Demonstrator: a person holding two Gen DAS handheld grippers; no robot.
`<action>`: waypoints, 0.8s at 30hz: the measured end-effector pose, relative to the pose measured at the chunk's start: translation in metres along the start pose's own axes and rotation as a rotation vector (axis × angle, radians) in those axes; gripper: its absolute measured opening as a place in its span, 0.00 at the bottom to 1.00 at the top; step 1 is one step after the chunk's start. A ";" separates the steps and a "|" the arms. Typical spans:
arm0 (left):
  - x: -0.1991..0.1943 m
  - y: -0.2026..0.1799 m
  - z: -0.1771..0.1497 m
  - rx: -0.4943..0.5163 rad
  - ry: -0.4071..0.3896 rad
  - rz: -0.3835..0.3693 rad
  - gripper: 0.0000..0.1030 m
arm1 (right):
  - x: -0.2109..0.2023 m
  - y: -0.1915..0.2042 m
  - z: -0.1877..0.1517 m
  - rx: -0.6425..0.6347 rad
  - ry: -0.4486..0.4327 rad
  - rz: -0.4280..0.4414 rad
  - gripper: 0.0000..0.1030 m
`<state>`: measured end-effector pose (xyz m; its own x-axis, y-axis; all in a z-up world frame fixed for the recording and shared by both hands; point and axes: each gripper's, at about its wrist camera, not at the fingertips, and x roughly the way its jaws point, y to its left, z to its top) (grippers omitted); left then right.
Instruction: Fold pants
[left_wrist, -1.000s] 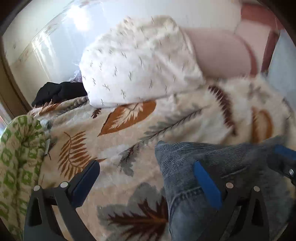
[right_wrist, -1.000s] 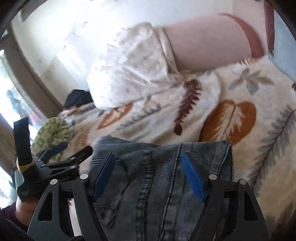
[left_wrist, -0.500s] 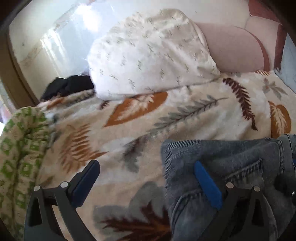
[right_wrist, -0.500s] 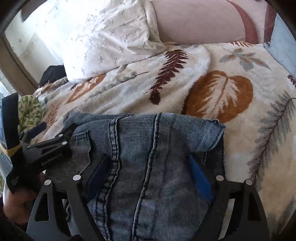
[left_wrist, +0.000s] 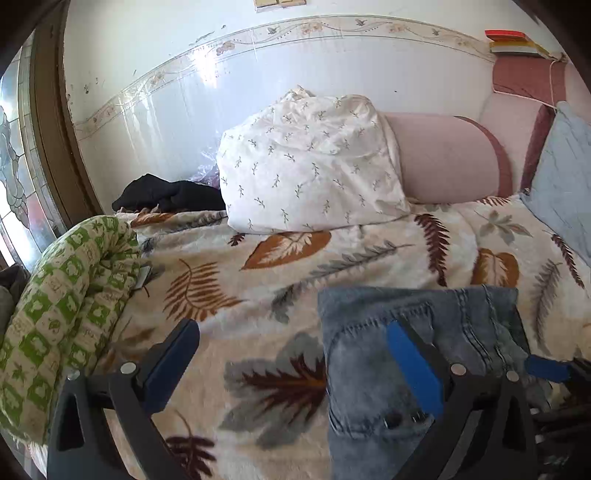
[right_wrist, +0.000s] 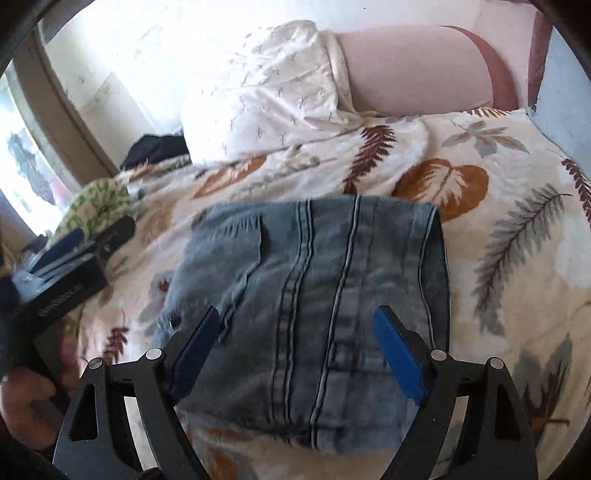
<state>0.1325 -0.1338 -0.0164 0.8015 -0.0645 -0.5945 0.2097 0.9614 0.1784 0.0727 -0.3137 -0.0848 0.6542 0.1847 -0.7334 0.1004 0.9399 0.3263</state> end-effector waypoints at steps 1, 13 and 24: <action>-0.003 -0.001 -0.003 0.004 -0.001 0.003 1.00 | 0.001 0.001 -0.004 0.000 0.008 -0.002 0.83; 0.007 -0.005 -0.039 0.007 0.075 0.018 1.00 | 0.006 0.006 -0.033 -0.028 0.057 -0.040 0.83; 0.027 -0.002 -0.057 0.006 0.124 0.030 1.00 | 0.014 0.007 -0.033 -0.042 0.075 -0.048 0.88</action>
<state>0.1217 -0.1221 -0.0778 0.7323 -0.0017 -0.6809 0.1900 0.9608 0.2019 0.0577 -0.2953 -0.1125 0.5914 0.1581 -0.7907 0.0977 0.9593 0.2649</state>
